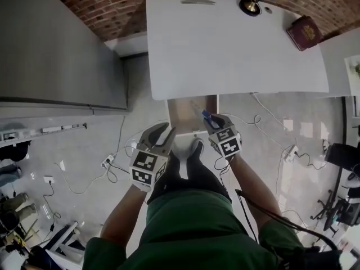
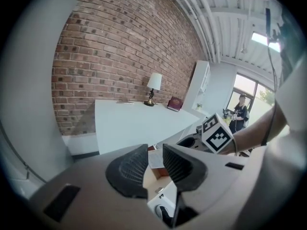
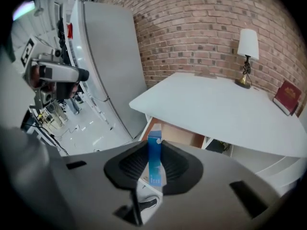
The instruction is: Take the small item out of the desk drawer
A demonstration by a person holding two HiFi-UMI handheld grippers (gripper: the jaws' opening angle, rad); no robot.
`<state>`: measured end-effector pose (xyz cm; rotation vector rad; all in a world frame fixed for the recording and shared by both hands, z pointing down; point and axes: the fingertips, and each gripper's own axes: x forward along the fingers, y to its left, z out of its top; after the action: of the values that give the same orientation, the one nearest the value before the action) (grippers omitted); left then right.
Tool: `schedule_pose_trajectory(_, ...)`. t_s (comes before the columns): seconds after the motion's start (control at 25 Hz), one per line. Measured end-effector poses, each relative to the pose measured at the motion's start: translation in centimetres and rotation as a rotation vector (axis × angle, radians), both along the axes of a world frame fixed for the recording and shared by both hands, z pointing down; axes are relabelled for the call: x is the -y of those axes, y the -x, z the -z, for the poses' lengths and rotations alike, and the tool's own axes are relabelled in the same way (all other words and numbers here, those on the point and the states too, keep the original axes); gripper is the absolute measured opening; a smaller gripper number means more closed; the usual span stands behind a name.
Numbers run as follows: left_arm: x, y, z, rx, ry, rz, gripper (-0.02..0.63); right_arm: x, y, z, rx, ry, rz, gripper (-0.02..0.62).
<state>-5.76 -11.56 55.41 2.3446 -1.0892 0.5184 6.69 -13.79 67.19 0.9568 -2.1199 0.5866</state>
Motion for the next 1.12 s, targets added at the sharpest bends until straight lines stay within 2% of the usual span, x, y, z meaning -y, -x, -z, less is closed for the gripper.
schedule_pose_trajectory(0.28, -0.1, 1.3, 1.9, -0.007, -0.031, 0.044, 0.089, -0.2, -0.2, 5.2, -0.039, -0.109, 0.085, 0.081)
schedule_pose_trajectory(0.64, 0.9, 1.3, 5.0, -0.007, -0.104, 0.051, 0.088, 1.7, 0.0, 11.1, -0.171, -0.302, 0.192, 0.081)
schedule_pose_trajectory(0.76, 1.1, 1.3, 5.9, -0.006, -0.125, 0.053, 0.089, 2.7, 0.5, 11.8, -0.259, -0.377, 0.244, 0.081)
schedule_pose_trajectory(0.92, 1.0, 2.0, 6.5, 0.007, -0.136, 0.062, 0.089, 4.6, 1.2, 11.2, -0.429, -0.475, 0.331, 0.081)
schedule_pose_trajectory(1.12, 0.5, 3.6, 6.4, 0.031, -0.132, 0.095, 0.089, 7.2, 2.0, 8.0, -0.624, -0.510, 0.445, 0.081)
